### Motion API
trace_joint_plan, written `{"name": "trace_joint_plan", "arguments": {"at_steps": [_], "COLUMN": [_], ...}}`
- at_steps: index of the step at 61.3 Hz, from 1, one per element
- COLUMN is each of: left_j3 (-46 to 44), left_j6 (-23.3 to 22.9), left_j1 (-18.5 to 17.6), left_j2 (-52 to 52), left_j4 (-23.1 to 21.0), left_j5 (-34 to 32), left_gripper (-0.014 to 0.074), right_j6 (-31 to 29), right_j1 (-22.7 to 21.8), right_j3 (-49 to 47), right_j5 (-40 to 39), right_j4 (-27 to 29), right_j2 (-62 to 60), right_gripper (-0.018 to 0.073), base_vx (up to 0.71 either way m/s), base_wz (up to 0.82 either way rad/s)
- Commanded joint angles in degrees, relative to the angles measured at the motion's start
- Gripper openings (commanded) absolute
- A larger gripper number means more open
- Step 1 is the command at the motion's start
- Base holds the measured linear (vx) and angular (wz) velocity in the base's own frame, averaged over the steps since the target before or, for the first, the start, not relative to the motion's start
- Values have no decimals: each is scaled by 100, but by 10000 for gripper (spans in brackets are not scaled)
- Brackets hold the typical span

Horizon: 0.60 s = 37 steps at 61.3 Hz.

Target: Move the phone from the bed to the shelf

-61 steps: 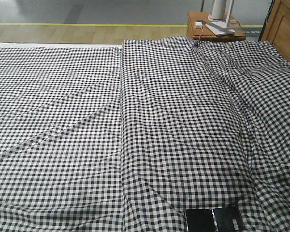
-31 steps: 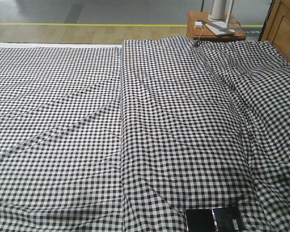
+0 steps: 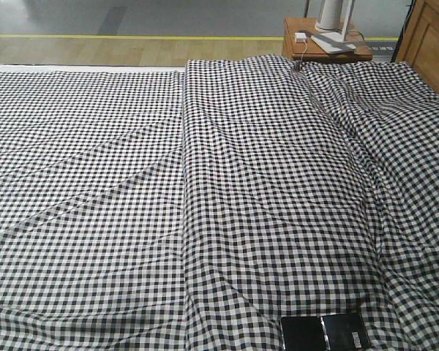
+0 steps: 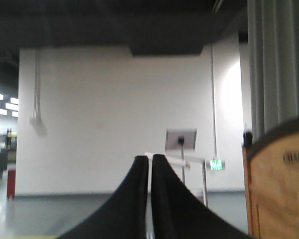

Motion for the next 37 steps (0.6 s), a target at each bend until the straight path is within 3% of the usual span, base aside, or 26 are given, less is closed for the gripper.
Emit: {"name": "trace_joint_plan", "arguments": {"at_steps": [1, 23, 37], "left_j3": [13, 13, 13], "left_j6": [-22, -22, -22], "left_j1": [-18, -18, -18], "left_j2": [-27, -27, -27], "left_j4": [-37, -37, -37], "left_j5": [-420, -420, -420], "left_gripper": [1, 1, 1], "right_j6": [-70, -65, -65], "right_j1": [-26, -26, -26], "right_j3": [-770, -3176, -3959], "right_j5": [-252, 1670, 3120], "right_j4": [-62, -62, -62], "right_j2": [106, 1454, 2601], "right_gripper": [-4, -4, -4], "base_vx": [0, 0, 0], "base_wz": [0, 0, 0]}}
